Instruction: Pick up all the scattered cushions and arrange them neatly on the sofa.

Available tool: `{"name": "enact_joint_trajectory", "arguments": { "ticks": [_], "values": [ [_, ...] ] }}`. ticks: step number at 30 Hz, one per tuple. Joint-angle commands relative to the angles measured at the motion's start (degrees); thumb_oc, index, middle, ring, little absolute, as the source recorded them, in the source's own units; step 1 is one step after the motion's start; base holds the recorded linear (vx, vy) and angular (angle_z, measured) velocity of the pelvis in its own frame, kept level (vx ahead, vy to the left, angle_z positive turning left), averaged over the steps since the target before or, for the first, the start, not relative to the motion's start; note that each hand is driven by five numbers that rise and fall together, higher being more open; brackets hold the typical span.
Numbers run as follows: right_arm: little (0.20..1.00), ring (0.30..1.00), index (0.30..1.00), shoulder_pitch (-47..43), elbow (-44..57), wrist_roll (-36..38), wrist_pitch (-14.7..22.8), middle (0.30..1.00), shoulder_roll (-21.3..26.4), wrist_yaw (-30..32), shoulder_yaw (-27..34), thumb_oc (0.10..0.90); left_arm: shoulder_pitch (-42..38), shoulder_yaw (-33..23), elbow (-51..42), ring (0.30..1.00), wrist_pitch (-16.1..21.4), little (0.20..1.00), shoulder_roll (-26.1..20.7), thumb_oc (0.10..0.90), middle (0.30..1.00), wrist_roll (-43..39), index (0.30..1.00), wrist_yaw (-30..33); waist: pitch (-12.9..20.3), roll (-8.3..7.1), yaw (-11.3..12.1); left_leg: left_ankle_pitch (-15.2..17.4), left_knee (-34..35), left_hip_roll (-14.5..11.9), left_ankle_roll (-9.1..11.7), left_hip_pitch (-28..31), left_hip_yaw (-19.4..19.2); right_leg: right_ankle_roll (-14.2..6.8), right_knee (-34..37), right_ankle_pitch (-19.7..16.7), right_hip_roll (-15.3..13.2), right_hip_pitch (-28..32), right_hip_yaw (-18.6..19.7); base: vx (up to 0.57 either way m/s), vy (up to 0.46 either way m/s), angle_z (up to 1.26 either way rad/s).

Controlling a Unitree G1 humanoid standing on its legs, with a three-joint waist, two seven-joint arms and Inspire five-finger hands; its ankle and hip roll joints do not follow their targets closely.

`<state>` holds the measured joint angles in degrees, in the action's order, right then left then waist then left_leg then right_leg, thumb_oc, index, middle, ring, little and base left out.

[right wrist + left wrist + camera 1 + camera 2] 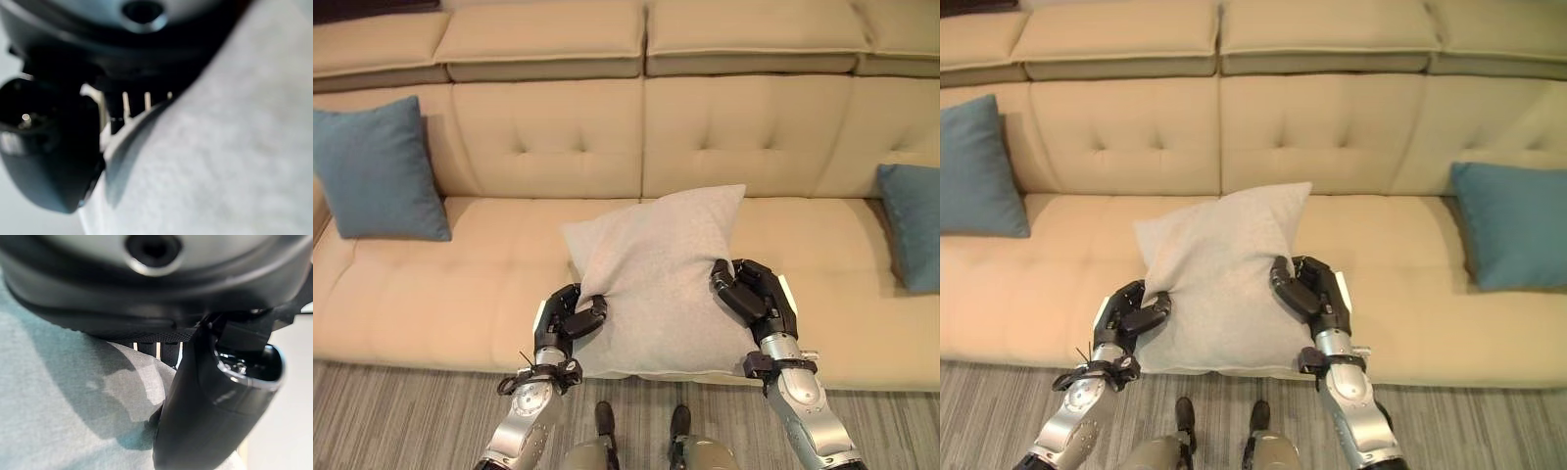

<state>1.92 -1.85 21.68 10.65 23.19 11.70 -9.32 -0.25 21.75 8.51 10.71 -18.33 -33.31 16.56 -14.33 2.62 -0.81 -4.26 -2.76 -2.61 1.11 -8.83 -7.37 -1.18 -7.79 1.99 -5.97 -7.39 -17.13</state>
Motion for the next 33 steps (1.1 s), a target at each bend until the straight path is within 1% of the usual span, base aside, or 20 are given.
{"name": "enact_joint_trajectory", "arguments": {
  "ticks": [1, 3, 5, 6, 7, 8, 10, 11, 13, 14, 15, 16, 20, 23, 24, 25, 28, 29, 30, 33],
  "values": [
    [0.3, 0.3, 0.3, -6.2, 11.7, 0.8, 7.9, 0.3, -3.9, -2.5, -1.5, 0.4, -6.8, 3.2, -10.6, 0.3, 5.6, 0.3, 1.8, 0.4, 0.3, 2.8, 0.3, -6.6, 6.5, -3.4, -1.0, 3.0, 2.6, -3.1, 2.5, 0.3, -0.2, -6.3, 6.4, 3.4, -1.3, 8.7, 1.9, 0.27, 0.261, 0.33],
    [0.3, 0.3, 0.3, -5.9, 11.8, 0.5, 7.5, 0.3, -4.4, -2.6, -1.3, 0.4, -6.8, 3.2, -11.0, 0.3, 5.4, 0.3, 1.3, 0.4, 0.3, 3.3, 0.3, -6.5, 7.1, -3.49, -1.0, 3.3, 2.4, -1.9, 1.9, 0.7, 0.5, -6.8, 4.8, 3.2, -2.7, 8.7, 2.8, 0.25, 0.297, 0.15],
    [0.3, 0.3, 0.3, -6.1, 11.7, 0.4, 7.5, 0.3, -5.2, -3.2, -2.0, 0.4, -6.7, 3.1, -11.4, 0.3, 5.4, 0.3, 0.6, 0.4, 0.3, 3.6, 0.3, -6.8, 6.7, -3.61, -0.8, 4.6, 2.5, -0.3, 0.6, 2.1, 0.7, -7.2, 0.3, 3.4, -4.2, 7.7, 4.6, 0.16, 0.25, 0.0],
    [0.3, 0.3, 0.3, -6.1, 11.7, 0.4, 7.5, 0.3, -5.2, -3.2, -2.0, 0.4, -6.7, 3.1, -11.4, 0.3, 5.4, 0.3, 0.6, 0.4, 0.3, 3.6, 0.3, -6.8, 6.8, -3.58, -0.7, 4.4, 2.6, -0.3, 0.6, 1.9, 0.6, -7.2, 0.4, 3.2, -4.2, 7.4, 4.7, 0.09, 0.198, -0.12],
    [0.3, 0.3, 0.3, -6.5, 11.5, 0.1, 7.3, 0.3, -5.5, -3.3, -2.3, 0.4, -6.9, 2.9, -11.4, 0.3, 5.4, 0.3, 0.2, 0.4, 0.3, 4.0, 0.3, -6.8, 6.4, -3.62, -0.7, 5.1, 2.8, 0.4, -0.2, 2.9, 0.4, -7.7, -2.9, 2.5, -5.2, 6.3, 5.5, 0.13, 0.366, -0.18],
    [0.3, 0.3, 0.3, -7.6, 11.5, -0.1, 7.1, 0.3, -6.3, -4.0, -3.4, 0.4, -6.7, 2.2, -11.3, 0.3, 5.4, 0.3, -0.5, 0.4, 0.3, 4.3, 0.3, -6.4, 5.5, -3.03, -0.8, 5.8, 3.9, 1.2, -2.0, 4.7, -0.7, -8.6, -11.7, -2.0, -6.7, 1.9, 7.0, 0.13, 0.365, -0.26],
    [0.3, 0.3, 0.3, -7.5, 11.6, 0.2, 7.3, 0.3, -6.6, -4.3, -3.5, 0.4, -6.5, 1.9, -11.3, 0.3, 5.6, 0.3, -0.6, 0.4, 0.3, 4.7, 0.3, -6.4, 5.4, -2.83, -0.7, 6.0, 4.5, 1.3, -2.2, 5.4, -1.1, -8.6, -13.3, -2.0, -6.7, 0.8, 7.3, 0.13, 0.251, -0.4],
    [0.3, 0.3, 0.3, -7.1, 11.9, 0.8, 7.4, 0.3, -6.6, -5.0, -3.4, 0.4, -6.1, 1.9, -11.3, 0.3, 5.6, 0.3, -0.5, 0.4, 0.3, 4.8, 0.3, -6.8, 4.8, -2.53, -1.1, 6.1, 5.7, 2.0, -2.4, 7.4, -0.6, -7.7, -14.2, -0.2, -4.2, -0.7, 8.4, 0.13, 0.167, -0.3],
    [0.3, 0.3, 0.3, -7.1, 11.9, 0.8, 7.4, 0.3, -6.6, -5.0, -3.4, 0.4, -6.1, 1.9, -11.3, 0.3, 5.6, 0.3, -0.5, 0.4, 0.3, 4.8, 0.3, -6.8, 5.0, -2.41, -1.1, 6.0, 5.7, 1.9, -2.4, 7.2, -0.7, -7.6, -14.0, -0.5, -4.0, -0.8, 8.4, 0.1, 0.078, -0.12],
    [0.3, 0.3, 0.3, -6.9, 11.8, 1.1, 7.3, 0.3, -6.3, -5.7, -3.3, 0.4, -5.6, 1.8, -11.2, 0.3, 5.6, 0.3, -0.4, 0.4, 0.3, 4.7, 0.3, -7.3, 4.9, -2.57, -1.5, 6.3, 6.5, 2.6, -2.4, 8.3, -0.1, -6.9, -10.1, 1.4, -0.8, -1.5, 8.7, 0.16, 0.052, -0.05],
    [0.3, 0.3, 0.3, -6.7, 11.6, 1.5, 7.4, 0.3, -6.2, -5.8, -3.3, 0.4, -5.3, 1.8, -11.1, 0.3, 5.5, 0.3, -0.3, 0.4, 0.3, 4.7, 0.3, -7.6, 4.9, -2.73, -1.6, 6.5, 6.7, 2.9, -2.3, 8.7, 0.0, -6.7, -7.1, 1.4, -0.1, -1.0, 8.1, 0.22, 0.053, -0.01],
    [0.3, 0.3, 0.3, -6.9, 11.3, 1.9, 7.4, 0.3, -6.2, -6.0, -3.4, 0.4, -5.1, 1.8, -11.1, 0.3, 5.3, 0.3, -0.2, 0.4, 0.3, 4.6, 0.3, -7.7, 4.9, -2.97, -1.7, 6.8, 7.0, 3.2, -2.3, 9.2, 0.1, -6.4, -4.4, 1.0, 1.0, -1.6, 7.6, 0.15, -0.001, -0.07],
    [0.3, 0.3, 0.3, -7.1, 9.9, 2.3, 7.7, 0.3, -5.8, -6.0, -3.0, 0.4, -5.5, 1.6, -10.0, 0.3, 5.4, 0.3, 0.8, 0.4, 0.3, 4.3, 0.3, -8.0, 4.1, -3.55, -2.7, 7.5, 7.3, 4.9, -2.4, 10.4, 2.7, -6.5, 0.6, -1.9, 4.8, -5.5, 10.5, 0.14, -0.013, 0.2],
    [0.3, 0.3, 0.3, -6.3, 9.8, 2.0, 8.0, 0.3, -5.4, -6.1, -2.1, 0.4, -5.6, 1.8, -9.7, 0.3, 5.4, 0.3, 1.1, 0.4, 0.3, 5.0, 0.3, -8.8, 4.7, -3.98, -3.0, 8.5, 6.8, 6.0, -2.2, 10.9, 3.5, -5.9, 4.8, -2.7, 4.4, -2.7, 10.7, 0.15, -0.079, 0.51],
    [0.3, 0.3, 0.3, -5.9, 9.4, 2.2, 8.1, 0.3, -5.1, -6.1, -1.3, 0.4, -5.9, 1.8, -9.8, 0.3, 5.6, 0.3, 1.6, 0.4, 0.3, 4.3, 0.3, -9.4, 5.4, -3.71, -3.1, 10.3, 3.7, 6.0, -1.3, 10.7, 3.4, -5.5, 6.2, -3.1, 4.1, -1.2, 10.1, 0.14, -0.084, 0.24],
    [0.3, 0.3, 0.3, -5.9, 9.4, 2.2, 8.1, 0.3, -5.1, -6.1, -1.3, 0.4, -5.9, 1.8, -9.8, 0.3, 5.6, 0.3, 1.6, 0.4, 0.3, 4.3, 0.3, -9.5, 5.4, -3.68, -3.2, 10.4, 3.5, 5.9, -1.3, 10.6, 3.5, -5.5, 6.3, -3.1, 4.1, -1.1, 10.1, 0.15, -0.098, 0.28],
    [0.3, 0.3, 0.3, -5.8, 9.7, 2.7, 8.4, 0.3, -4.1, -5.9, -0.2, 0.4, -5.9, 2.0, -10.3, 0.3, 5.6, 0.3, 2.5, 0.4, 0.3, 4.0, 0.3, -9.9, 5.2, -4.08, -3.3, 12.8, -7.0, 4.9, 1.4, 7.6, 1.9, -4.6, 8.7, -2.8, 2.9, 2.9, 8.4, 0.1, -0.085, 0.28],
    [0.3, 0.3, 0.3, -5.8, 9.7, 2.8, 8.4, 0.3, -4.1, -5.9, -0.1, 0.4, -5.9, 2.0, -10.4, 0.3, 5.6, 0.3, 2.5, 0.4, 0.3, 4.0, 0.3, -9.9, 5.2, -4.02, -3.4, 13.1, -7.6, 4.8, 1.4, 7.3, 1.9, -4.6, 8.7, -2.8, 3.0, 3.0, 8.3, 0.06, -0.052, 0.33],
    [0.3, 0.3, 0.3, -6.2, 9.6, 3.1, 8.3, 0.3, -3.5, -5.7, -0.2, 0.4, -5.6, 1.7, -10.5, 0.3, 5.7, 0.3, 2.9, 0.4, 0.3, 3.6, 0.3, -9.6, 4.7, -4.11, -3.1, 12.2, -13.5, 3.7, 2.6, 4.6, 1.1, -3.8, 9.5, -2.2, 2.5, 4.9, 7.7, 0.05, -0.026, 0.27],
    [0.3, 0.3, 0.3, -6.2, 9.6, 3.4, 7.7, 0.3, -3.3, -6.0, -0.5, 0.4, -5.5, 1.2, -10.8, 0.3, 5.4, 0.3, 2.9, 0.4, 0.3, 3.7, 0.3, -9.5, 4.7, -4.4, -2.7, 11.8, -12.9, 1.8, 2.2, 2.4, 1.5, -3.4, 9.4, -0.9, 2.1, 6.2, 7.9, 0.1, -0.002, 0.05]
  ]
}}
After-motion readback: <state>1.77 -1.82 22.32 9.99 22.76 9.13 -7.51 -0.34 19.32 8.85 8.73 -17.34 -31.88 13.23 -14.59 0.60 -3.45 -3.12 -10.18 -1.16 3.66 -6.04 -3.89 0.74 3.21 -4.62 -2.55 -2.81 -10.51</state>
